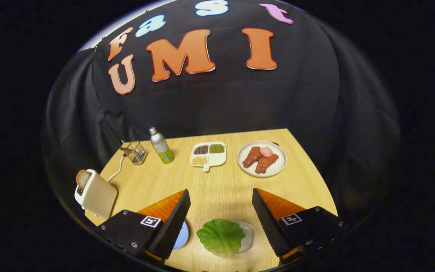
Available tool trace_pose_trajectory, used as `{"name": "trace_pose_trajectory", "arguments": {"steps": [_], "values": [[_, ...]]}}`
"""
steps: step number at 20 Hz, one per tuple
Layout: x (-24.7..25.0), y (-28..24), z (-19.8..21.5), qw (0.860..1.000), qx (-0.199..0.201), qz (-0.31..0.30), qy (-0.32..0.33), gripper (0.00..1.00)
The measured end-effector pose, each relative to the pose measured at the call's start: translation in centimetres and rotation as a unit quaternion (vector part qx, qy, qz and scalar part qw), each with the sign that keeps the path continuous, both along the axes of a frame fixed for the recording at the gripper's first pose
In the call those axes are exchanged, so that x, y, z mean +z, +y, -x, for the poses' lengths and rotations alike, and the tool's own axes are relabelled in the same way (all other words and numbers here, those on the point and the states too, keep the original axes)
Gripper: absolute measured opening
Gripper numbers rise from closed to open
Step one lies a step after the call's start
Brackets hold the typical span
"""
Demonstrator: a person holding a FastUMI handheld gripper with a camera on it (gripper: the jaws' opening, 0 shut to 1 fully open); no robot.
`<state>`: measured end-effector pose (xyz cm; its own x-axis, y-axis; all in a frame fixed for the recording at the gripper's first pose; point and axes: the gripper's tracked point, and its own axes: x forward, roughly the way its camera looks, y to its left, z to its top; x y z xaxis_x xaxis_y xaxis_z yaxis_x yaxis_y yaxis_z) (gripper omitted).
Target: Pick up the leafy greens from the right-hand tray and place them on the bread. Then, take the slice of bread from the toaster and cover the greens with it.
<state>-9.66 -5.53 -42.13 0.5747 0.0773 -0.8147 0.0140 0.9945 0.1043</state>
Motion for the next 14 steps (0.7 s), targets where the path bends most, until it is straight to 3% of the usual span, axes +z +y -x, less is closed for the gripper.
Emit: {"name": "trace_pose_trajectory", "arguments": {"steps": [3, 8, 14], "values": [[-2.3, -0.2, 1.7, 0.999, 0.015, 0.007, 0.039, 0.98], [-6.8, 0.7, 6.8, 0.987, 0.074, 0.015, 0.139, 0.96], [-10.9, 1.4, 9.7, 0.974, 0.108, 0.030, 0.197, 0.94]]}}
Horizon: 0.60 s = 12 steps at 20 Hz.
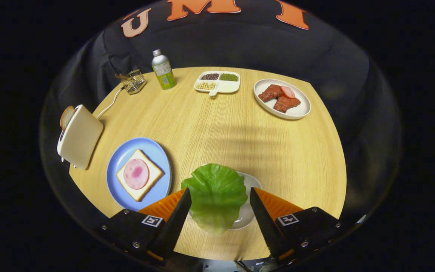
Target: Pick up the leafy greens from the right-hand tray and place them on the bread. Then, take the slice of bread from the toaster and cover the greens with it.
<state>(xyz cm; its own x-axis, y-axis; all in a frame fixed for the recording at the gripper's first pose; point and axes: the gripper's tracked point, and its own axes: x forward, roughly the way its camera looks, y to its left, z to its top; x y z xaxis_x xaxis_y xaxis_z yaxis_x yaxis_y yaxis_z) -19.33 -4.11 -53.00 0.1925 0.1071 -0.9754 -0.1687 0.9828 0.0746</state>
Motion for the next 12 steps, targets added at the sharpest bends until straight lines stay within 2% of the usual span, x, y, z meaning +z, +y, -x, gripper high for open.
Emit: {"name": "trace_pose_trajectory", "arguments": {"steps": [12], "values": [[-5.8, 0.0, 2.8, 0.996, 0.040, 0.029, 0.073, 0.94]]}}
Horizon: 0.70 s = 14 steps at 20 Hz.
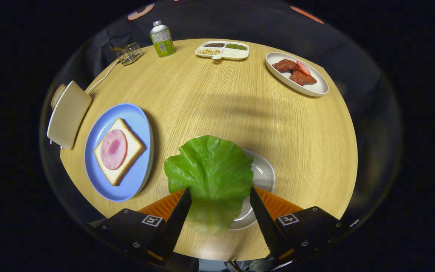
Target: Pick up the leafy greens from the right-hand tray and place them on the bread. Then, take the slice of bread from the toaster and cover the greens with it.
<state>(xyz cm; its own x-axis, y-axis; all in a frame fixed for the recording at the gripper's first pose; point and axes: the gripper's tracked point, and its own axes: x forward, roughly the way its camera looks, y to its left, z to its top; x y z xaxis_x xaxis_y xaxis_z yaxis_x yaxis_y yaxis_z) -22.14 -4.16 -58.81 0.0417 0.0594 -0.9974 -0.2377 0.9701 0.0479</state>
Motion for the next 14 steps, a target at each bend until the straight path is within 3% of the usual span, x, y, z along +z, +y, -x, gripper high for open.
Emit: {"name": "trace_pose_trajectory", "arguments": {"steps": [5, 8, 11, 14], "values": [[-1.3, 0.1, 0.4, 1.000, 0.010, 0.008, 0.018, 0.94], [-1.4, 0.5, 0.5, 1.000, 0.003, 0.001, 0.027, 0.84], [-1.5, 0.3, 0.4, 0.999, 0.001, 0.003, 0.040, 0.81], [-1.4, 0.2, 0.3, 0.999, -0.010, 0.007, 0.037, 0.56]]}}
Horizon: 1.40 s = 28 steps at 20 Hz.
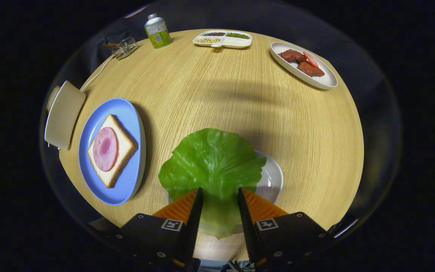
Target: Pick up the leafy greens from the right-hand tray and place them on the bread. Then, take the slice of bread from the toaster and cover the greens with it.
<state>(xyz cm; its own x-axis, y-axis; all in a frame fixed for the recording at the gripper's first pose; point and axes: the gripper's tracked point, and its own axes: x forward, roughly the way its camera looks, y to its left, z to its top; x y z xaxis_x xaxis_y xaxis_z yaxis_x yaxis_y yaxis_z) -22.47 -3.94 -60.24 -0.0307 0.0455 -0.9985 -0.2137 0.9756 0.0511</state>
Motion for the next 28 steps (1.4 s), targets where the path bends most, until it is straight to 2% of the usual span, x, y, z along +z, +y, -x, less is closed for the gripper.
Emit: {"name": "trace_pose_trajectory", "arguments": {"steps": [1, 2, 4, 6, 9, 13, 17, 22, 28], "values": [[0.1, -0.1, 0.0, 1.000, -0.008, 0.003, -0.002, 0.48], [0.0, -0.1, -0.1, 1.000, -0.019, 0.005, -0.003, 0.30], [0.1, 0.0, 0.3, 0.999, -0.040, 0.006, 0.003, 0.08], [0.0, -0.1, 0.3, 0.998, -0.067, 0.006, 0.009, 0.03], [0.5, 0.3, 0.2, 0.995, -0.103, -0.002, 0.004, 0.02], [2.0, 1.0, -0.9, 0.994, -0.104, -0.019, -0.016, 0.02], [3.6, 2.2, -2.4, 0.991, -0.126, -0.039, -0.027, 0.02], [6.3, 3.7, -4.5, 0.988, -0.132, -0.061, -0.055, 0.02], [8.6, 6.3, -5.2, 0.985, -0.132, -0.093, -0.064, 0.02]]}}
